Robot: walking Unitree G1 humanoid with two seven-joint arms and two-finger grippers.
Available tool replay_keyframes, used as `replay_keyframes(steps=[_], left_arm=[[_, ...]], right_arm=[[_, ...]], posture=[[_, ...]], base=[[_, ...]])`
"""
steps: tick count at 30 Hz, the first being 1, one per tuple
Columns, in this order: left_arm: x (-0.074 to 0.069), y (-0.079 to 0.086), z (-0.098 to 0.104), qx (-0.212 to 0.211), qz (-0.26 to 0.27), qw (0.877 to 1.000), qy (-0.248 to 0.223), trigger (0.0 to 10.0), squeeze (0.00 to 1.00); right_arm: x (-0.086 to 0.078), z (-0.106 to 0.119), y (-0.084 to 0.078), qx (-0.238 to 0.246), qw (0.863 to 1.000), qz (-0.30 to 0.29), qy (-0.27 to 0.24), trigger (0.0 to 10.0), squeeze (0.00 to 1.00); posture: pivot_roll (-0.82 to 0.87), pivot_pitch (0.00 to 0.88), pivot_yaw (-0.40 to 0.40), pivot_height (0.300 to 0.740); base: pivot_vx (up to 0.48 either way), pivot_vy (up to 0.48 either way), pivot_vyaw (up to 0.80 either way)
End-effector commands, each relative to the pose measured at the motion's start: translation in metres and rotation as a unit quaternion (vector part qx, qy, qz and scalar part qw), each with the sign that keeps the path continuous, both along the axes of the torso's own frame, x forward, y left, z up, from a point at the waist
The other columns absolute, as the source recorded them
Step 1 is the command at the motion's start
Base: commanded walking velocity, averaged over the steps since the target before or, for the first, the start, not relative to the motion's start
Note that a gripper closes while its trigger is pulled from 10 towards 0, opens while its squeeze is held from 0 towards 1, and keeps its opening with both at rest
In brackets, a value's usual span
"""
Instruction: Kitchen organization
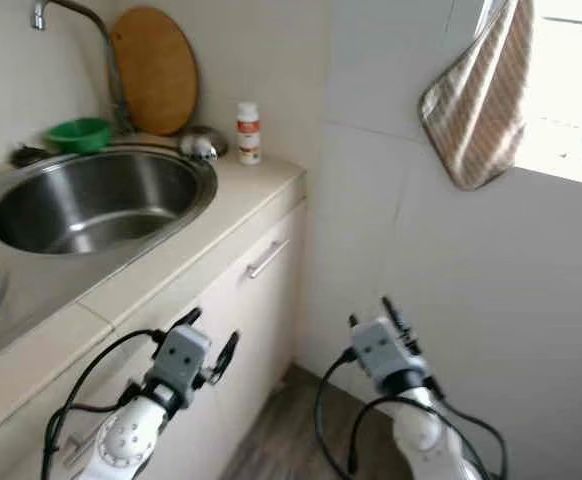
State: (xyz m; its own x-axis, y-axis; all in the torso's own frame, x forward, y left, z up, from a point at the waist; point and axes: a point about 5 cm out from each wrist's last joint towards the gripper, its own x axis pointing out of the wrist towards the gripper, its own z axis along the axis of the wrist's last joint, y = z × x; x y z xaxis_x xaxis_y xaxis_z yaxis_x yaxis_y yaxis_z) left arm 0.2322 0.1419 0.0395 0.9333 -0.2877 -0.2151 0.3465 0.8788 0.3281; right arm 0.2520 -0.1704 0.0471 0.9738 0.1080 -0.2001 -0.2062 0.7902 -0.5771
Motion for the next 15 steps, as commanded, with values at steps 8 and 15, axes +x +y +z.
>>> replay_keyframes(steps=[8, 15], left_arm=[[0.006, -0.009, -0.016, 0.009, -0.019, 0.998, 0.067, 10.0, 0.00], [0.008, -0.011, -0.018, 0.015, -0.035, 0.996, 0.076, 10.0, 0.00]], right_arm=[[-0.002, -0.021, -0.005, -0.052, 0.996, -0.002, 0.071, 10.0, 0.00], [-0.001, -0.022, -0.004, -0.054, 0.996, -0.005, 0.076, 10.0, 0.00]], posture=[[-0.01, 0.000, -0.040, 0.740], [-0.02, 0.000, -0.039, 0.740]], base=[[0.000, 0.000, -0.72], [0.000, 0.000, -0.74]])
